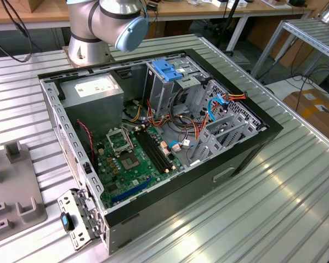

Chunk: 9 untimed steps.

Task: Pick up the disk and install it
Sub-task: 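Pick up the disk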

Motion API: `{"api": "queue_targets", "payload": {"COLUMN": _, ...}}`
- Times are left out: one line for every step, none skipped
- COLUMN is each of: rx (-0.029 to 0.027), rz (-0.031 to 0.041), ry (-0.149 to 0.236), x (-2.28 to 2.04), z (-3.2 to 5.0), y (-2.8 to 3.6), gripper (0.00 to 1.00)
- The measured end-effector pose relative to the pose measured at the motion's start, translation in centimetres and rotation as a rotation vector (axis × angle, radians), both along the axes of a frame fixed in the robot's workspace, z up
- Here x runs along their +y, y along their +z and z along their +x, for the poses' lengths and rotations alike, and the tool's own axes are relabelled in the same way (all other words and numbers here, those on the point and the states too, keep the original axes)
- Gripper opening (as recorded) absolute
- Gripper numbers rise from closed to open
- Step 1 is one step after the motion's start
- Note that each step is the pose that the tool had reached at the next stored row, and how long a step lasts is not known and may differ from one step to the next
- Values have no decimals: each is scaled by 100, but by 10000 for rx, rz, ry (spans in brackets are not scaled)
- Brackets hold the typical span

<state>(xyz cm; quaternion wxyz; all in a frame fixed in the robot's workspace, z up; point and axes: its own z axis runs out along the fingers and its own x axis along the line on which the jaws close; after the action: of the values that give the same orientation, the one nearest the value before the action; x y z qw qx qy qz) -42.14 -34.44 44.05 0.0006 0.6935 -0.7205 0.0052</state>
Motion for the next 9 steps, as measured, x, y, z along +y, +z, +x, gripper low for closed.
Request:
{"api": "queue_targets", "payload": {"rx": 0, "rz": 0, "ry": 0, "x": 0, "z": 0, "y": 8, "gripper": 35}}
{"api": "queue_targets", "payload": {"rx": 0, "rz": 0, "ry": 0, "x": 0, "z": 0, "y": 17, "gripper": 35}}
{"api": "queue_targets", "payload": {"rx": 0, "rz": 0, "ry": 0, "x": 0, "z": 0, "y": 25, "gripper": 35}}
{"api": "queue_targets", "payload": {"rx": 0, "rz": 0, "ry": 0, "x": 0, "z": 0, "y": 34, "gripper": 35}}
{"api": "queue_targets", "payload": {"rx": 1, "rz": 0, "ry": 0, "x": 0, "z": 0, "y": 41, "gripper": 35}}
{"api": "queue_targets", "payload": {"rx": -1, "rz": 1, "ry": 0, "x": 0, "z": 1, "y": 43, "gripper": 35}}
{"api": "queue_targets", "payload": {"rx": 0, "rz": 0, "ry": 0, "x": 0, "z": 0, "y": 45, "gripper": 35}}
{"api": "queue_targets", "payload": {"rx": 0, "rz": 0, "ry": 0, "x": 0, "z": 0, "y": 46, "gripper": 35}}
{"api": "queue_targets", "payload": {"rx": 0, "rz": 0, "ry": 0, "x": 0, "z": 0, "y": 48, "gripper": 35}}
